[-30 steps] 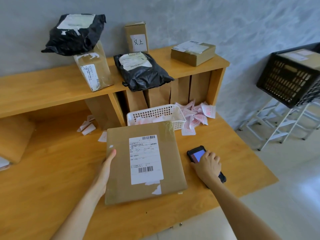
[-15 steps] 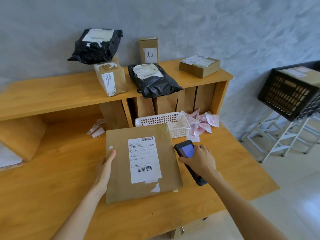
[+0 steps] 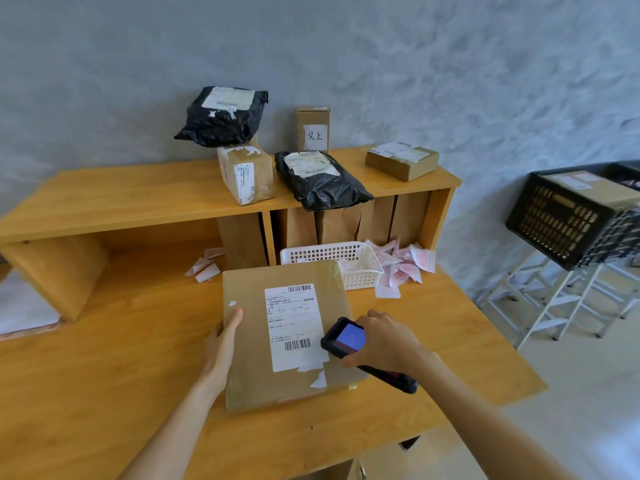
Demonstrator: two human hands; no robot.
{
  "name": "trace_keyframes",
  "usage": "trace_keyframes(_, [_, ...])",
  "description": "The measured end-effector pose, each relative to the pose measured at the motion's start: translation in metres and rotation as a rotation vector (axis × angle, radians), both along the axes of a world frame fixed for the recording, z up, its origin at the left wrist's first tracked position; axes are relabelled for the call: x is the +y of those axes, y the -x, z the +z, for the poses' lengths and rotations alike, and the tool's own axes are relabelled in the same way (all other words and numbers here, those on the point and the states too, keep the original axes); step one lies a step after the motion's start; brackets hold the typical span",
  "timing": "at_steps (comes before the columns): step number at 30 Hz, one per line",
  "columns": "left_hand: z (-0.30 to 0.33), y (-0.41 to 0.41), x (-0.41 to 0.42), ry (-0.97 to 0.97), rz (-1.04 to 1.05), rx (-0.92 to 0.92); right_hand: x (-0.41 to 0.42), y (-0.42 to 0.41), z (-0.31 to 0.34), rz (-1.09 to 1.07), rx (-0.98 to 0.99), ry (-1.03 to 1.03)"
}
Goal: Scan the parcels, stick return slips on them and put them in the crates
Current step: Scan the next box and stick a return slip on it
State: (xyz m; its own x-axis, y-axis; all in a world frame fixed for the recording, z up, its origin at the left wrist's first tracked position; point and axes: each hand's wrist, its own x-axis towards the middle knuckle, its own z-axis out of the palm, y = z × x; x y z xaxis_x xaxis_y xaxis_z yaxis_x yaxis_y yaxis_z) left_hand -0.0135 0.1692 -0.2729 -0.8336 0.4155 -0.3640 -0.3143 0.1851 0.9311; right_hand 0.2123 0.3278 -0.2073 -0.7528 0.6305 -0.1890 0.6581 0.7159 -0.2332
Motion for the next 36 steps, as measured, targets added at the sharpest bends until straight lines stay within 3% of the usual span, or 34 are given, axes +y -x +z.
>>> trace_keyframes(9, [-0.001,-0.003,-0.007,-0.009,0.000,0.000,-0.020,-0.005,0.002,0.099,-0.098,0.001])
trace_keyframes(36, [-0.020,0.000,-0.015,-0.011,-0.038,-0.073,-0.050,-0.020,0.007,0.056,-0.144,0.013])
